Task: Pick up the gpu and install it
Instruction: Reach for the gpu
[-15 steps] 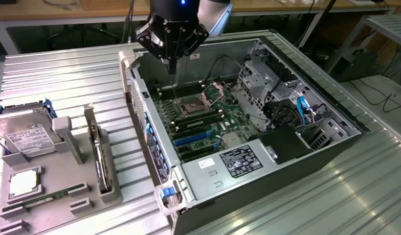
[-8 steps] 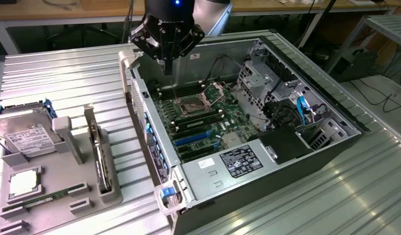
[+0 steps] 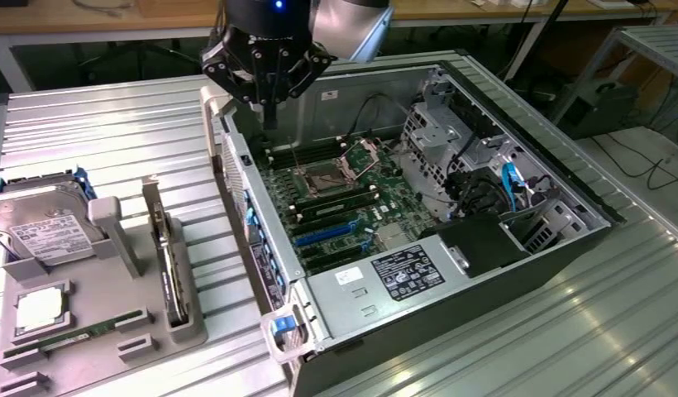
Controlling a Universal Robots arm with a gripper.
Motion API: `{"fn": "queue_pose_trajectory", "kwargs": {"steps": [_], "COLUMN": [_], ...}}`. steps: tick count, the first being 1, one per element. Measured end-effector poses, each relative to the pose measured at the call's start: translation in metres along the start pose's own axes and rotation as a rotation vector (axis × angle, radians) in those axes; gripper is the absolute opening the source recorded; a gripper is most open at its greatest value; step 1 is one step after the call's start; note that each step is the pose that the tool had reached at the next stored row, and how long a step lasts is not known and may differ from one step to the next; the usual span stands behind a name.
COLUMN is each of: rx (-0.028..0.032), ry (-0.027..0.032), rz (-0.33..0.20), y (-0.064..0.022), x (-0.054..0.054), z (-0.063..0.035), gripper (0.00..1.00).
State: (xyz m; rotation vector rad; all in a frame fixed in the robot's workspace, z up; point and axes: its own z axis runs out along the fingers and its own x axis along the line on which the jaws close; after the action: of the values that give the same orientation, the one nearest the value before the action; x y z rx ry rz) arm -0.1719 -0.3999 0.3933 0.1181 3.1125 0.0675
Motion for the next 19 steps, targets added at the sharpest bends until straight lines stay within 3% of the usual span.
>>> {"fn": "queue_pose_trajectory", "kwargs": {"steps": [19], "rx": [-0.0001], "ry": [0.0000], "rz": [0.000], "y": [-0.0044], "x": [0.032], "z": [-0.0010], "gripper": [0.11]}}
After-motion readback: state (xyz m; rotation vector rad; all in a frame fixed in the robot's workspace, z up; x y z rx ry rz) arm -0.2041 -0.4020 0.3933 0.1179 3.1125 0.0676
